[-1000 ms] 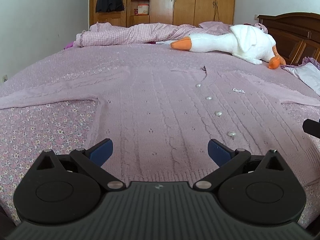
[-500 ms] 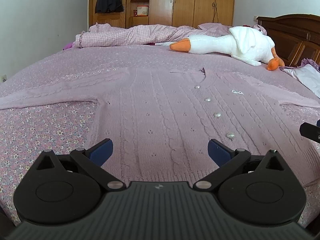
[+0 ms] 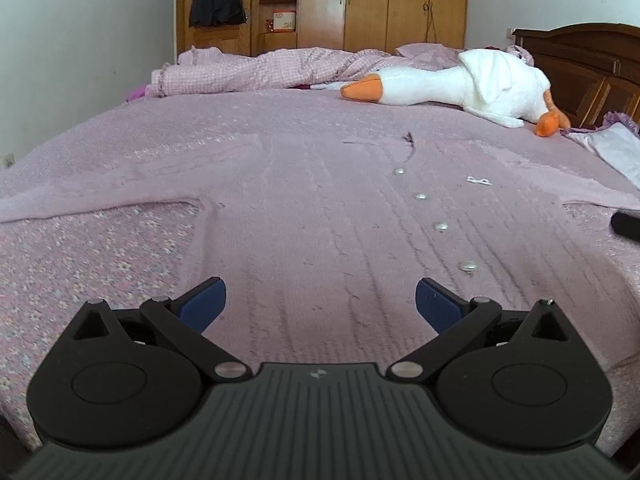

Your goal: Fold small clothes

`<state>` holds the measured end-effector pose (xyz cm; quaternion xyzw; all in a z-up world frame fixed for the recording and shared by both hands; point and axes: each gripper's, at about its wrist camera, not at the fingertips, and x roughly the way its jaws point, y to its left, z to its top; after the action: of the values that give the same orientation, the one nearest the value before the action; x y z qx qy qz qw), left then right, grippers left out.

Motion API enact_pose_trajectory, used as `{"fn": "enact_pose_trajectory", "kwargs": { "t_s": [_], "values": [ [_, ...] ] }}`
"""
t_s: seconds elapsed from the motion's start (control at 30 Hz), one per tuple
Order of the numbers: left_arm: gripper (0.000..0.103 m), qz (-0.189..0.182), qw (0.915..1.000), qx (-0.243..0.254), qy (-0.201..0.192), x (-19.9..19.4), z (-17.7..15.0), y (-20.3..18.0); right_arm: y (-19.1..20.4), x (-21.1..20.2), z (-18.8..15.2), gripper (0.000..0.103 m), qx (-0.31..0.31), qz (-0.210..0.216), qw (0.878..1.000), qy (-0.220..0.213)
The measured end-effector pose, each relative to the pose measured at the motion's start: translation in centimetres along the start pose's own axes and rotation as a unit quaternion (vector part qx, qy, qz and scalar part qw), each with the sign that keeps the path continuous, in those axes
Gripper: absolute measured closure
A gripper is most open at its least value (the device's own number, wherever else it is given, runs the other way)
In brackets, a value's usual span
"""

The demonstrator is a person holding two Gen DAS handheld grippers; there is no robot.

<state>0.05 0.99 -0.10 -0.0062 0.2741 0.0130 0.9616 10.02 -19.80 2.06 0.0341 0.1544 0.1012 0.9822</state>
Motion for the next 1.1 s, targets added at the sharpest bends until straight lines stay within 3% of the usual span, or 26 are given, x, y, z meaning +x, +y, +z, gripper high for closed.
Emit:
{"fn": "enact_pose_trajectory", "kwargs": {
  "t_s": [0.17,0.37,0.57,0.8,1.1],
  "values": [
    [0.000,0.019,0.9995,-0.022,0.010,0.4,0.4,1.6,2.4,0.6,1.3,0.000,-0.004,0.045,0.999,-0.015],
    [0.000,0.016,0.9969,-0.077,-0.002,-0.1,1.5,4.4,6.7,2.4,1.4,0.000,0.006,0.087,0.996,-0.001],
    [0.000,0.036,0.9934,-0.107,-0.017,-0.7,2.1,6.8,10.4,3.8,1.0,0.000,-0.004,0.134,0.991,0.009],
    [0.000,0.038,0.9865,-0.158,-0.023,-1.4,2.7,9.7,13.8,4.5,1.3,0.000,-0.009,0.178,0.984,0.020],
    [0.000,0.064,0.9682,-0.241,-0.023,-2.4,3.6,15.9,17.1,6.4,2.0,0.000,0.034,0.223,0.974,0.023]
  ]
}}
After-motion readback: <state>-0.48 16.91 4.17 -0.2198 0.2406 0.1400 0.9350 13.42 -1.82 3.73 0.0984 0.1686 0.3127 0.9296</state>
